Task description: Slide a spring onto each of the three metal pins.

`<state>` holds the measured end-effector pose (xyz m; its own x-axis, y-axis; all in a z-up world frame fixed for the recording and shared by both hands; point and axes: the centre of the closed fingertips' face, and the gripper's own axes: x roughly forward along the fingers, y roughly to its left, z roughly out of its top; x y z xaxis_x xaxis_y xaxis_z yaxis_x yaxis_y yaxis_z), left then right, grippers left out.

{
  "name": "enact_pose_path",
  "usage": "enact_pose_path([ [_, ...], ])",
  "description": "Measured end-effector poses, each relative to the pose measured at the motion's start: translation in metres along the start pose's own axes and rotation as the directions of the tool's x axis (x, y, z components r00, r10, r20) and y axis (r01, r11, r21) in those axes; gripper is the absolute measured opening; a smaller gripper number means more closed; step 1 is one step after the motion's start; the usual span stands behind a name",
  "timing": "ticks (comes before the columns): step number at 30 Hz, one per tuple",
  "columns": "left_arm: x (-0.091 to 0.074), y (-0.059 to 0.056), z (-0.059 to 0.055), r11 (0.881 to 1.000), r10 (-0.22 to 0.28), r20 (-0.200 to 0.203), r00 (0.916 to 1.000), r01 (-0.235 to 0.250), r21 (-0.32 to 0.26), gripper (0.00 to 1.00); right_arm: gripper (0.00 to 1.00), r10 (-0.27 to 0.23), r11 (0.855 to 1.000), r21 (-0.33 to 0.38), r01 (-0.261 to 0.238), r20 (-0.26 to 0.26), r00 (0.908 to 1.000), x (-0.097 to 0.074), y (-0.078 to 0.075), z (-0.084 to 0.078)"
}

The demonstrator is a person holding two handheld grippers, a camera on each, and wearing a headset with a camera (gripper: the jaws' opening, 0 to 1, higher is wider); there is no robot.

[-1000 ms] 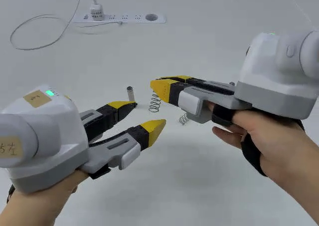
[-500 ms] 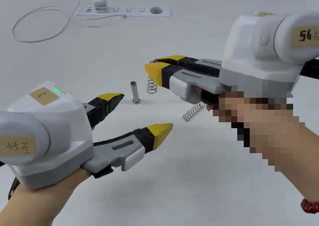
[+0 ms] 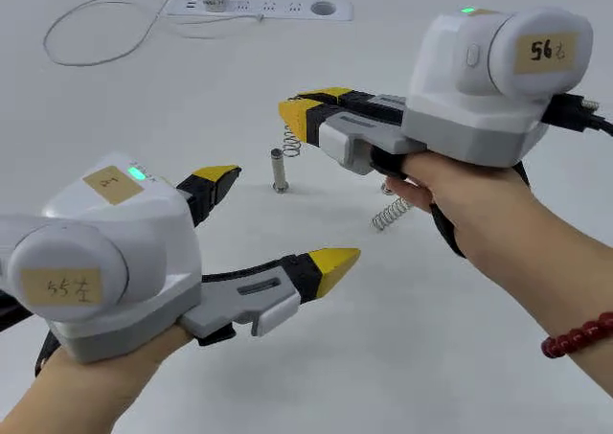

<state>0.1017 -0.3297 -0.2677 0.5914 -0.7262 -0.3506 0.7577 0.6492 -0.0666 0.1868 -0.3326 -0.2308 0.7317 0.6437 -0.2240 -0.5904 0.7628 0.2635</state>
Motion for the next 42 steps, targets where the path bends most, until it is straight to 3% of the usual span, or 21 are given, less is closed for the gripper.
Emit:
enact_pose_path([
  [12, 0.002, 0.004, -0.007, 1.000, 0.006, -0.019, 0.9998, -0.006, -0.002, 0.92, 0.11, -0.001, 1.000, 0.003, 0.001, -0.018, 0.9998, 0.019, -0.004, -0.007],
  [18, 0.003, 0.003, -0.007, 1.000, 0.003, -0.021, 0.9998, -0.003, -0.008, 0.97, 0.11, -0.006, 1.000, -0.029, 0.005, -0.030, 0.9995, 0.023, -0.005, -0.012],
  [20, 0.003, 0.003, -0.011, 1.000, 0.000, -0.042, 0.9991, -0.001, -0.021, 0.99, 0.11, -0.007, 0.999, -0.054, 0.006, -0.030, 0.9995, 0.024, -0.006, -0.013],
  [26, 0.003, 0.003, -0.013, 1.000, -0.001, -0.054, 0.9986, 0.001, -0.005, 1.00, 0.11, 0.003, 0.995, -0.102, -0.007, -0.031, 0.9995, 0.024, -0.001, -0.015],
  [34, 0.001, 0.002, -0.013, 1.000, 0.000, -0.058, 0.9983, 0.000, -0.002, 1.00, 0.11, 0.006, 0.978, -0.207, -0.017, -0.055, 0.9985, 0.022, 0.007, -0.022],
  [42, 0.000, 0.004, -0.013, 1.000, 0.007, -0.059, 0.9982, -0.008, -0.013, 0.99, 0.11, -0.006, 0.968, -0.249, -0.013, -0.075, 0.9971, 0.020, 0.008, -0.028],
])
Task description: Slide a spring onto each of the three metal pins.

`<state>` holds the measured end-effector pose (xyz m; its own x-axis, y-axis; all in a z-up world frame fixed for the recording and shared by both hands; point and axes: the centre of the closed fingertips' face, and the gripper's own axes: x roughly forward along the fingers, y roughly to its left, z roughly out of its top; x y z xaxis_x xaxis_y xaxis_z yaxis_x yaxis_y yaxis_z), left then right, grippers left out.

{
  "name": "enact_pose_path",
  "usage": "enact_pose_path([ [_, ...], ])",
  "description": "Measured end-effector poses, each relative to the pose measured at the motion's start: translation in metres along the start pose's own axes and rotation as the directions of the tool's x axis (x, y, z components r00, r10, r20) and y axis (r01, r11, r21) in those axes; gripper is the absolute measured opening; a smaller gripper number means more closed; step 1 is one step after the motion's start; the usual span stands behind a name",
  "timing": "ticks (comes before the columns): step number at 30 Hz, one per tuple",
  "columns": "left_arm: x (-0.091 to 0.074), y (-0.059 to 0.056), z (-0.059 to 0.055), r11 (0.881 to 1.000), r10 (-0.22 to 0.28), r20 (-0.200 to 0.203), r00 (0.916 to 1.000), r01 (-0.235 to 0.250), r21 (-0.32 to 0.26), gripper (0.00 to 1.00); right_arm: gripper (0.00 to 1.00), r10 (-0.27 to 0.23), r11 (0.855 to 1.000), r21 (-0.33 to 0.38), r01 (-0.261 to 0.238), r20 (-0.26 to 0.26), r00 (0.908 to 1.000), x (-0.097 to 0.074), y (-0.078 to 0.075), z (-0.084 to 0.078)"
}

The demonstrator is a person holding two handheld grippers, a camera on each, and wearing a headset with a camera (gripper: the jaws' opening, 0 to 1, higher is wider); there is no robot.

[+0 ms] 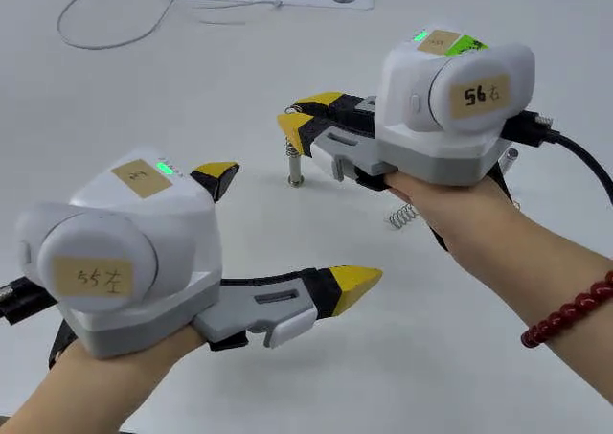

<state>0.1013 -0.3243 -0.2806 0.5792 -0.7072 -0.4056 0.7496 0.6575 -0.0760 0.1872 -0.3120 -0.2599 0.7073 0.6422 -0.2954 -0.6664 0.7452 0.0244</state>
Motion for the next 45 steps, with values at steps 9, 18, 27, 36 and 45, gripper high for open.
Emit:
enact_pose_path([
  [9, 0.000, 0.002, 0.000, 1.000, 0.004, -0.001, 1.0000, -0.004, 0.008, 0.98, 0.11, 0.000, 1.000, -0.019, 0.000, -0.034, 0.9994, 0.000, 0.003, -0.013],
  [18, 0.000, 0.003, -0.001, 1.000, 0.008, -0.006, 0.9999, -0.008, 0.011, 0.97, 0.11, 0.005, 0.999, -0.040, -0.008, -0.078, 0.9969, 0.003, 0.003, -0.026],
  [27, -0.001, 0.003, -0.001, 1.000, 0.009, -0.005, 0.9999, -0.009, 0.013, 0.96, 0.11, 0.004, 0.999, -0.043, -0.009, -0.107, 0.9942, 0.006, 0.003, -0.036],
  [36, -0.002, 0.005, -0.002, 1.000, 0.014, -0.009, 0.9999, -0.014, 0.014, 0.96, 0.12, 0.002, 0.999, -0.037, -0.007, -0.130, 0.9915, 0.007, 0.003, -0.043],
  [45, -0.002, 0.005, -0.003, 1.000, 0.015, -0.014, 0.9998, -0.015, 0.016, 0.95, 0.12, 0.002, 1.000, -0.027, -0.006, -0.137, 0.9906, 0.007, 0.004, -0.045],
])
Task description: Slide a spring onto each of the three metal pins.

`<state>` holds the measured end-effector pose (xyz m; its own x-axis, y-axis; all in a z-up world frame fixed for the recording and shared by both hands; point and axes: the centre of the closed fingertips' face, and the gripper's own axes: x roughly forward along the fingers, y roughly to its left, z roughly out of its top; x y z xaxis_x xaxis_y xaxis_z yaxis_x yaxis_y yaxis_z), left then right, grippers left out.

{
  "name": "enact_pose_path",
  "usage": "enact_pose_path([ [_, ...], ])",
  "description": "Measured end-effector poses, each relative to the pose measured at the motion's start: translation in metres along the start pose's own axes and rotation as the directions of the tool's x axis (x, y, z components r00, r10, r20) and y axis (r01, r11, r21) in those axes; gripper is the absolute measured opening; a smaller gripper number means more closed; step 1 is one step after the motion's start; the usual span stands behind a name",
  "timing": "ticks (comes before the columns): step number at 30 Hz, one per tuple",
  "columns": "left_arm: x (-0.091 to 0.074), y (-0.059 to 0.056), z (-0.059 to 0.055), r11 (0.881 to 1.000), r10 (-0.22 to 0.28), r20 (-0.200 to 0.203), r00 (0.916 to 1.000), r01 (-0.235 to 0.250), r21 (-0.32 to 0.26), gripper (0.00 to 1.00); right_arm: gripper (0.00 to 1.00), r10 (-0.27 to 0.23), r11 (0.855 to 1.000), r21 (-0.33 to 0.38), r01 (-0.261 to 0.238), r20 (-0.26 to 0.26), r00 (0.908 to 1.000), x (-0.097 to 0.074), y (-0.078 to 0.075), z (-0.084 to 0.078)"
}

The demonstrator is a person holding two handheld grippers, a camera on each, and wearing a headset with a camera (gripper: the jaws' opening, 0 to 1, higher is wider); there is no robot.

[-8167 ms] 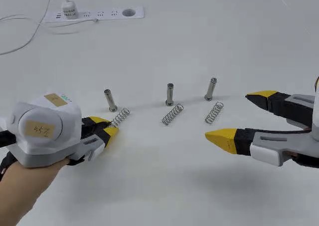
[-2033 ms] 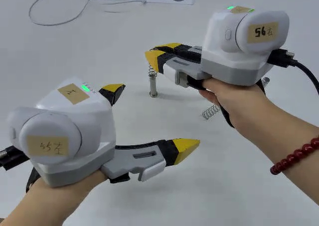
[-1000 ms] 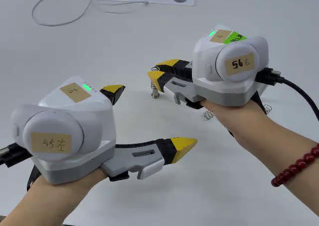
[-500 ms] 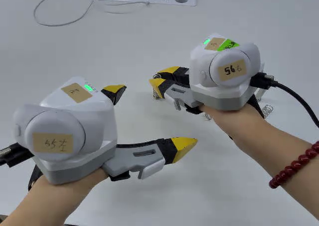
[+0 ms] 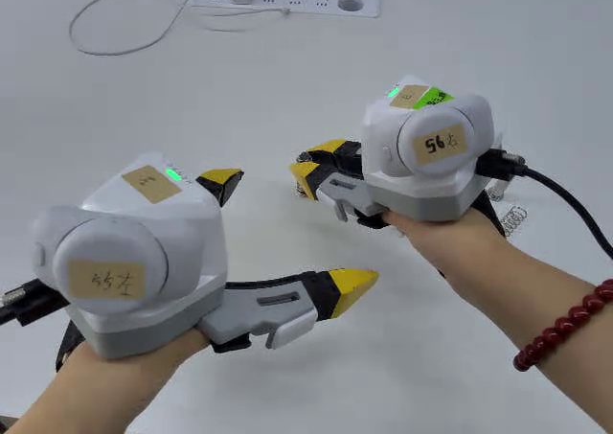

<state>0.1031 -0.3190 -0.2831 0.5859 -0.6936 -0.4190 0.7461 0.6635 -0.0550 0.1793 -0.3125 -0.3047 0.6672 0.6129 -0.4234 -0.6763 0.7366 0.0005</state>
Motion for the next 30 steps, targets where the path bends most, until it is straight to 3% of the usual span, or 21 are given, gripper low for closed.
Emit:
enact_pose_path([
  [9, 0.000, 0.000, 0.001, 1.000, -0.001, 0.001, 1.0000, 0.001, 0.005, 0.95, 0.20, 0.000, 1.000, 0.010, 0.000, 0.008, 1.0000, -0.006, 0.001, 0.006],
  [30, -0.001, -0.002, 0.007, 1.000, -0.003, 0.023, 0.9997, 0.003, 0.008, 0.96, 0.40, -0.042, 0.995, 0.097, 0.038, 0.039, 0.9984, -0.042, -0.004, 0.024],
])
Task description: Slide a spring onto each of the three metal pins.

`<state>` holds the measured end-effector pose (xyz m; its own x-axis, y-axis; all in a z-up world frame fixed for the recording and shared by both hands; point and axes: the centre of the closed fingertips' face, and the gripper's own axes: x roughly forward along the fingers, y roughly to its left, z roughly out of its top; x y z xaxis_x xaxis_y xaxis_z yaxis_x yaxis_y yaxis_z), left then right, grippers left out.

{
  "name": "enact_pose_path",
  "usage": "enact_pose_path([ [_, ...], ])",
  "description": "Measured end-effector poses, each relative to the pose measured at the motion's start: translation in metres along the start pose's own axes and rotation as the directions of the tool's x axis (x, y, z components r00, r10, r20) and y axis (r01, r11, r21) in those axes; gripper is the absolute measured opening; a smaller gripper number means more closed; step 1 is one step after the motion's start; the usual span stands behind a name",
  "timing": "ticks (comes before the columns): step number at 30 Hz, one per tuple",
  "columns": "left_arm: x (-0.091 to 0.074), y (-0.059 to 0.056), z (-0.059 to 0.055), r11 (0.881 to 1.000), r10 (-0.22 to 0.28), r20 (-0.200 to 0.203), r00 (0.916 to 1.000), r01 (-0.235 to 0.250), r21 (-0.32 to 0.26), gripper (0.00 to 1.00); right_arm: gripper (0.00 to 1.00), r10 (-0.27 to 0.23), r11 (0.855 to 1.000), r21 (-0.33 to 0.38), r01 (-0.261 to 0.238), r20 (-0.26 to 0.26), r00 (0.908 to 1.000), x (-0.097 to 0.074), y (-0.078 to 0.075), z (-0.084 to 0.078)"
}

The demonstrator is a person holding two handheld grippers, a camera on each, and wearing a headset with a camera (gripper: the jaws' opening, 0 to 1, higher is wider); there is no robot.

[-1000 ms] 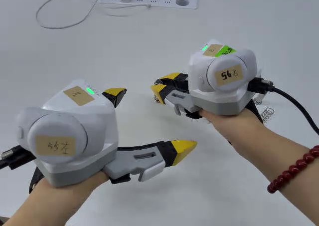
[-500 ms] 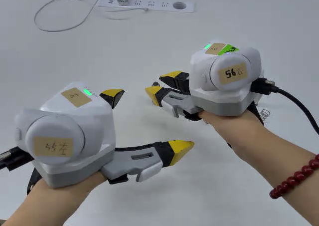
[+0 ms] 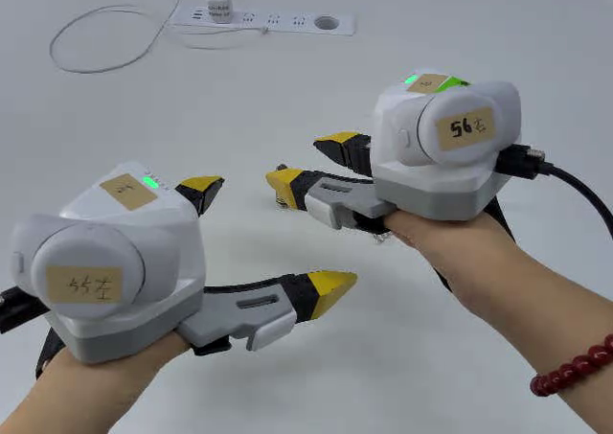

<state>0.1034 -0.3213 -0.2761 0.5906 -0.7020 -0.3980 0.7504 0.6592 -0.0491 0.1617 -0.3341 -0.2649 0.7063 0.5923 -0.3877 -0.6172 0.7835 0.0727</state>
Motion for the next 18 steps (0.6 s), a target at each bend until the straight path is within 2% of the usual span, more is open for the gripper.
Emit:
enact_pose_path([
  [10, -0.002, -0.003, 0.002, 1.000, -0.002, -0.001, 1.0000, 0.002, 0.012, 0.96, 0.46, -0.030, 0.999, 0.025, 0.030, 0.005, 0.9995, -0.021, -0.007, 0.002],
  [18, -0.004, -0.007, 0.005, 1.000, -0.009, 0.003, 1.0000, 0.009, 0.004, 0.92, 0.49, -0.063, 0.997, 0.051, 0.062, 0.011, 0.9980, -0.039, -0.017, -0.001],
])
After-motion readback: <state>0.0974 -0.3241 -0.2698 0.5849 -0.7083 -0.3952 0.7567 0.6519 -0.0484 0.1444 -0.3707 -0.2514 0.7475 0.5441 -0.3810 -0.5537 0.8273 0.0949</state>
